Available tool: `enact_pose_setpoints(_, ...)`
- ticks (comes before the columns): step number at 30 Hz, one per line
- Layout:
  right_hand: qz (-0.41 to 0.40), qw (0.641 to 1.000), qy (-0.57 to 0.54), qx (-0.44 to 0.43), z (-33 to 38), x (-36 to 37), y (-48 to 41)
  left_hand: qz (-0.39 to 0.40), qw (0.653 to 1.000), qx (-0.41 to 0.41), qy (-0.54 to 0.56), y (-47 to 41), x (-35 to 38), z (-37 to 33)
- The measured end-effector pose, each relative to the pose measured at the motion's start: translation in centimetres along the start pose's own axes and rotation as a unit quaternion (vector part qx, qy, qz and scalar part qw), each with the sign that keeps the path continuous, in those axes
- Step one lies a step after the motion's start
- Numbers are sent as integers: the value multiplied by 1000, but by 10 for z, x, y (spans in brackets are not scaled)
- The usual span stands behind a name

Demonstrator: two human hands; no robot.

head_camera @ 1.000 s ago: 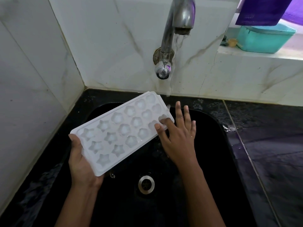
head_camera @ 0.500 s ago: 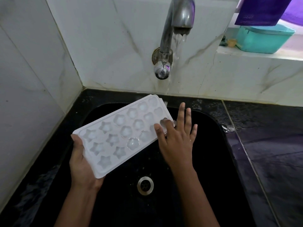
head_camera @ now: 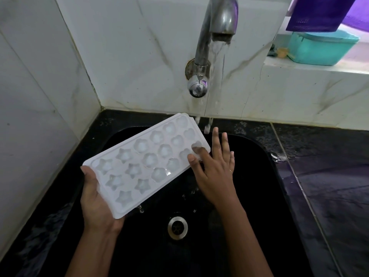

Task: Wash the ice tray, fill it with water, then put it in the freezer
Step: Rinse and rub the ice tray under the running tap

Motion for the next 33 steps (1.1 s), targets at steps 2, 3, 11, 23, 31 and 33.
enact_pose_setpoints(2,-3,1000,-13,8,-5,-6,-2,-2,1000,0,-3,-1,-1,0)
enact_pose_setpoints(3,-12,1000,2,13,-7,-10,-2,3,1000,-4,-6,-1,-1,1)
enact_pose_setpoints(11,-81,995,39,-36,-1,-17,-3,26,998,-60,-7,0,6,7)
enact_pose_setpoints(23,-87,993,44,-69,-2,-18,-4,72,983,-169,-26,11,23,26)
enact_pose_setpoints(31,-86,991,97,-35,2,-12,1,70,985,-159,-13,11,23,24)
enact_pose_setpoints(33,-64,992,100,-31,8,-7,1,69,986,-150,-14,11,22,23)
Point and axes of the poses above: each hand's wrist, its own y-axis away from the middle knuckle, its own x-axis out of the palm, z = x × y, the point moved 4 cm from there along -y, towards the middle knuckle, and after that the axes turned 14 degrees about -y, right-handed, at the moved point
